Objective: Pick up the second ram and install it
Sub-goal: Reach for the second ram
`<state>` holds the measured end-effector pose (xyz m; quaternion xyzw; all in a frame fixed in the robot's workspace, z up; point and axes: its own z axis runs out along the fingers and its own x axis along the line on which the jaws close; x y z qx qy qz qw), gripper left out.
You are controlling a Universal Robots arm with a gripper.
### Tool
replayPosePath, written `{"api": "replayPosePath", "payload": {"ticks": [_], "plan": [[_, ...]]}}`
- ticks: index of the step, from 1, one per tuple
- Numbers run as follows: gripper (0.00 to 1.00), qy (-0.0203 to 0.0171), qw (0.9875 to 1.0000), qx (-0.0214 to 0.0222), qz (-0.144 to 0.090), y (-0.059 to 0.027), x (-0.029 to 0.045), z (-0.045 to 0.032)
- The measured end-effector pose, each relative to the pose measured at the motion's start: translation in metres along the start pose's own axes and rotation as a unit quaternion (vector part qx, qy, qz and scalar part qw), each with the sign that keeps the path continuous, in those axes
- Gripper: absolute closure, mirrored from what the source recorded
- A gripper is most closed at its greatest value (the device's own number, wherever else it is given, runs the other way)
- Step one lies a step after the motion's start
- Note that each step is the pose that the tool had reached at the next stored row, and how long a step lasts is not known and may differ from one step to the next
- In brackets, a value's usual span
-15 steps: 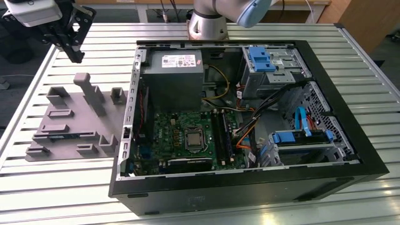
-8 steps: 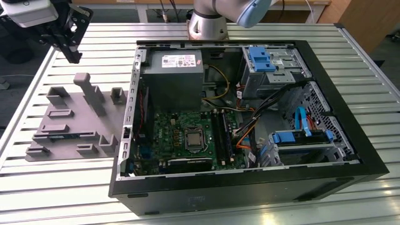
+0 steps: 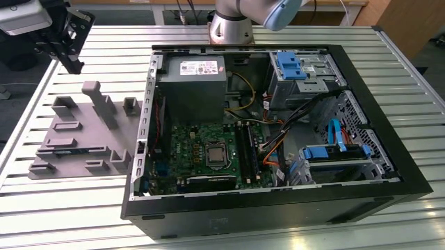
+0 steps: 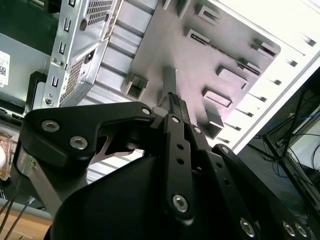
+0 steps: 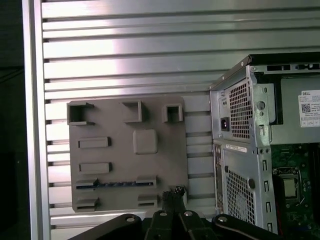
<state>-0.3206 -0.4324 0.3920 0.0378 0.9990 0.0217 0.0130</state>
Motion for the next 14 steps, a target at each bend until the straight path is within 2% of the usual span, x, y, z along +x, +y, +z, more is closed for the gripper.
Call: {"api": "replayPosePath", "payload": {"ticks": [4,14], "plan": [[0.89,-0.0001,1.0,0.0,0.0,-0.0039,0.0056,-0.0002],[0.89,-0.0001,1.0,-0.0001,0.0,-0.0095,0.0252,-0.0009]]}}
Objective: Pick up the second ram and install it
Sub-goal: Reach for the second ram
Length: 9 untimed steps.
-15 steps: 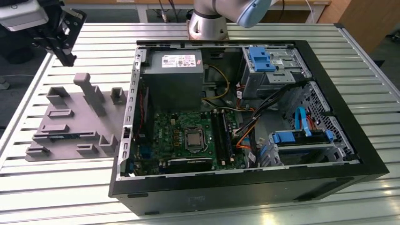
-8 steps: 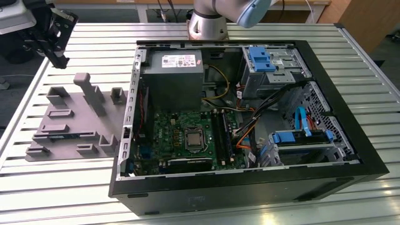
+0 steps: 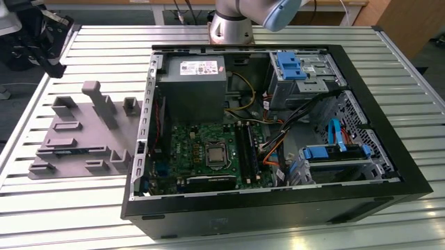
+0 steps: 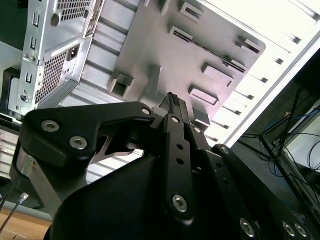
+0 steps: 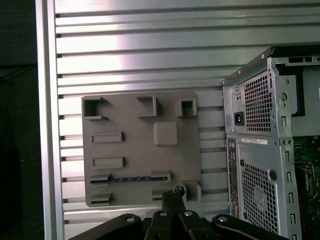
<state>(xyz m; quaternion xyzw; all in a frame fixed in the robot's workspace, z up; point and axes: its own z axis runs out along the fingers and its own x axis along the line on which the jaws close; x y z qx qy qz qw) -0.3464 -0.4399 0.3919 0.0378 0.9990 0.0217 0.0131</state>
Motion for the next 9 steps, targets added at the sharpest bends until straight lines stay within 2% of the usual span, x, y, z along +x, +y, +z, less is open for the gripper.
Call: {"api": "replayPosePath", "payload": {"ticks": [9], "plan": [[0.89,0.0,1.0,0.0,0.0,-0.0041,0.0159,-0.0006]]}}
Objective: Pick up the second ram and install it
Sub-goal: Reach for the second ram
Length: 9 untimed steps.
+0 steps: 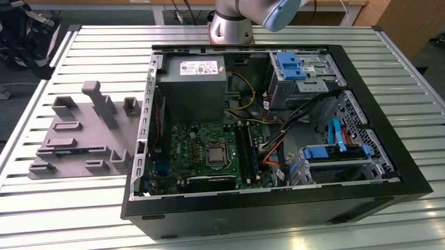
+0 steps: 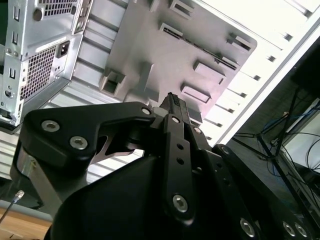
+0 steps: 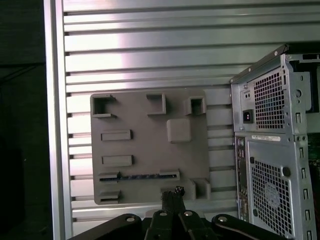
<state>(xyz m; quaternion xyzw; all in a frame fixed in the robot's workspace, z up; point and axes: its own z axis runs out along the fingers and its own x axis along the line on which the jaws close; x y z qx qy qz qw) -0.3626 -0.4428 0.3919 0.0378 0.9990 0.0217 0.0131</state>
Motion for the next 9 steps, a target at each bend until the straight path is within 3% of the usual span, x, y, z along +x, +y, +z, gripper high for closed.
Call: {"api": "replayPosePath", "payload": {"ticks": [9], "plan": [[0.89,0.0,1.0,0.0,0.0,-0.0031,0.0142,-0.0005]]}}
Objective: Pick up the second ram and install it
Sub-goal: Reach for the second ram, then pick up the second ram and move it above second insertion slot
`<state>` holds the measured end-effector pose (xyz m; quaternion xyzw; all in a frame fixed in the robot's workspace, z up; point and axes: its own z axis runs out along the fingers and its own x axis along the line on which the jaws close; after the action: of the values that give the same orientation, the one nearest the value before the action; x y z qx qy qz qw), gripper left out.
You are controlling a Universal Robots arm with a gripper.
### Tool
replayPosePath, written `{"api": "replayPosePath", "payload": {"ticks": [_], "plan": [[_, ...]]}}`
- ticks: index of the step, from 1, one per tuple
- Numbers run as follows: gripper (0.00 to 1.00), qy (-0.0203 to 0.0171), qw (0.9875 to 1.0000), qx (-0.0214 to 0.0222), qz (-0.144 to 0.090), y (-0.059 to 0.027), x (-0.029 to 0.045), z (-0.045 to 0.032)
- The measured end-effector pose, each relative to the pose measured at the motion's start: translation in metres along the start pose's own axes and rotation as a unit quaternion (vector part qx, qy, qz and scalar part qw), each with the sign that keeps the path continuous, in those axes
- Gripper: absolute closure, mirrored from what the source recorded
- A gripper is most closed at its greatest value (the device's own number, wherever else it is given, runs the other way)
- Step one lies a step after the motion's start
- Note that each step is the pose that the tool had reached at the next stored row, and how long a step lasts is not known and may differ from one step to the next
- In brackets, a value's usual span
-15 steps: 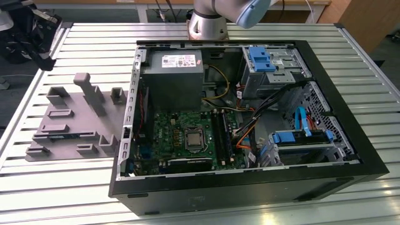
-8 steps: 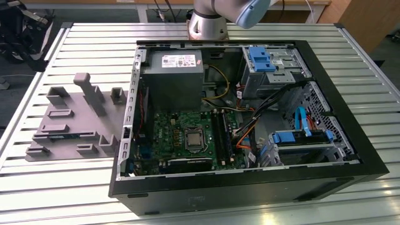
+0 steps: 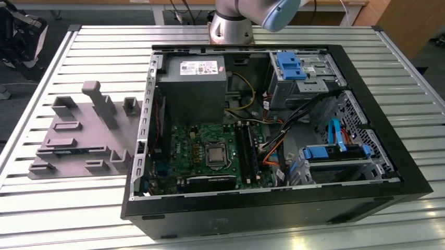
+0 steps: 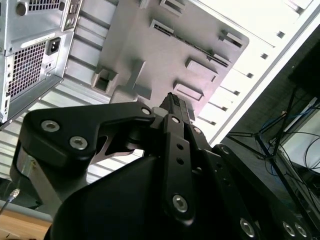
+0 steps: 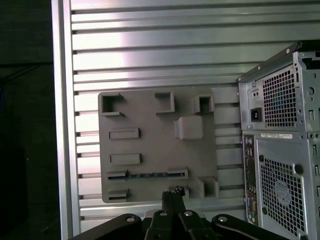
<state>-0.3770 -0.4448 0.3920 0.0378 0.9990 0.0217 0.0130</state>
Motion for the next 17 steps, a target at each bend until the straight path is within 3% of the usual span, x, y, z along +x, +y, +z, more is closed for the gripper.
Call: {"api": "replayPosePath", "payload": {"ticks": [14,17], "plan": [[0.89,0.0,1.0,0.0,0.0,-0.0001,0.0009,0.0],[0.89,0.0005,0.9999,-0.0001,-0.013,-0.0001,0.0013,0.0]]}}
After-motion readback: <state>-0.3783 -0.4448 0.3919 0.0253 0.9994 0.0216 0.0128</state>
